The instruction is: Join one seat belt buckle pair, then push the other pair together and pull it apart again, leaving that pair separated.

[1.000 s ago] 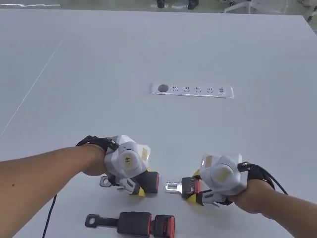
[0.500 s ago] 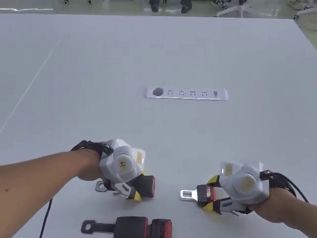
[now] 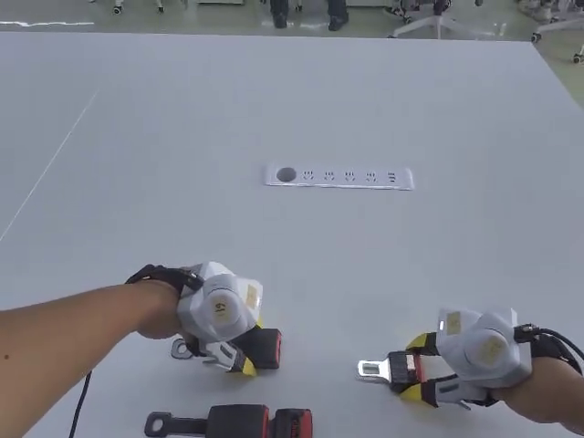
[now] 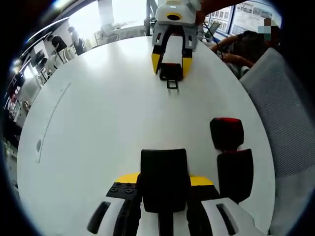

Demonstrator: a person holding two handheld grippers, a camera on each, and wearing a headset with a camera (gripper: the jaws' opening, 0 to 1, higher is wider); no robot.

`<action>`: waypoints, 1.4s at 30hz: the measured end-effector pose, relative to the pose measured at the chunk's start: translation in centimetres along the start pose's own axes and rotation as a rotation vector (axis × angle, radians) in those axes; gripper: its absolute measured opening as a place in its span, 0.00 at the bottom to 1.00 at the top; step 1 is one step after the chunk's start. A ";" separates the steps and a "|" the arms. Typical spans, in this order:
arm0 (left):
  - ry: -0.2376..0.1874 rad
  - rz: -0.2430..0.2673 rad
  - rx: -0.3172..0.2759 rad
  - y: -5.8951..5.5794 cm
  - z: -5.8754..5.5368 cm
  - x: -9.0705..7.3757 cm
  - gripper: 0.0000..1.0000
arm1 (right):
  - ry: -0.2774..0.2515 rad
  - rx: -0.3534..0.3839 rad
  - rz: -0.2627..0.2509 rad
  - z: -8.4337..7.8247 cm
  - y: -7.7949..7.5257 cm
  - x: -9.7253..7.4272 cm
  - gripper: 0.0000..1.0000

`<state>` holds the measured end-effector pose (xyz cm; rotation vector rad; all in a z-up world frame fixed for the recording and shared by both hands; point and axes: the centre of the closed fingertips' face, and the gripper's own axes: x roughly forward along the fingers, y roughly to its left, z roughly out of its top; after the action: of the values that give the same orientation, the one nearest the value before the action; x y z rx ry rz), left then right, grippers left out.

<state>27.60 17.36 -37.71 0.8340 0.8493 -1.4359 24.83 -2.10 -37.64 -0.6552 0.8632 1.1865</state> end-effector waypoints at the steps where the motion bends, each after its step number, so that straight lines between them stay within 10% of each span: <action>1: 0.000 0.000 0.002 0.0 0.0 0.0 0.36 | 0.000 0.001 0.002 -0.2 0.0 -0.1 0.38; 13: 0.005 0.009 -0.020 0.1 0.1 0.1 0.36 | 0.042 -0.004 -0.008 -0.7 -0.1 -0.4 0.41; 17: 0.015 0.054 -0.108 0.3 0.4 -0.3 0.42 | -0.006 0.022 -0.074 0.5 -0.7 -0.7 0.73; 21: -0.015 0.142 -0.149 1.2 0.8 -1.4 0.71 | -0.064 0.024 -0.170 2.0 -1.7 -1.8 0.75; 25: -0.051 0.240 -0.176 2.3 1.0 -2.8 0.71 | -0.145 0.068 -0.290 3.6 -2.7 -3.4 0.78; 33: -0.205 0.428 -0.361 3.6 2.5 -6.4 0.79 | -0.322 0.259 -0.487 6.3 -4.0 -6.6 0.88; 35: -0.303 0.410 -0.497 3.1 3.6 -7.1 0.88 | -0.370 0.304 -0.513 7.1 -3.9 -7.4 0.89; 42: -0.484 0.575 -0.639 3.9 4.1 -11.0 1.00 | -0.441 0.438 -0.586 7.2 -3.3 -8.9 0.93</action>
<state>31.78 18.94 -26.15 0.1887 0.5689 -0.7299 28.41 -1.58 -26.27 -0.2376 0.4773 0.5472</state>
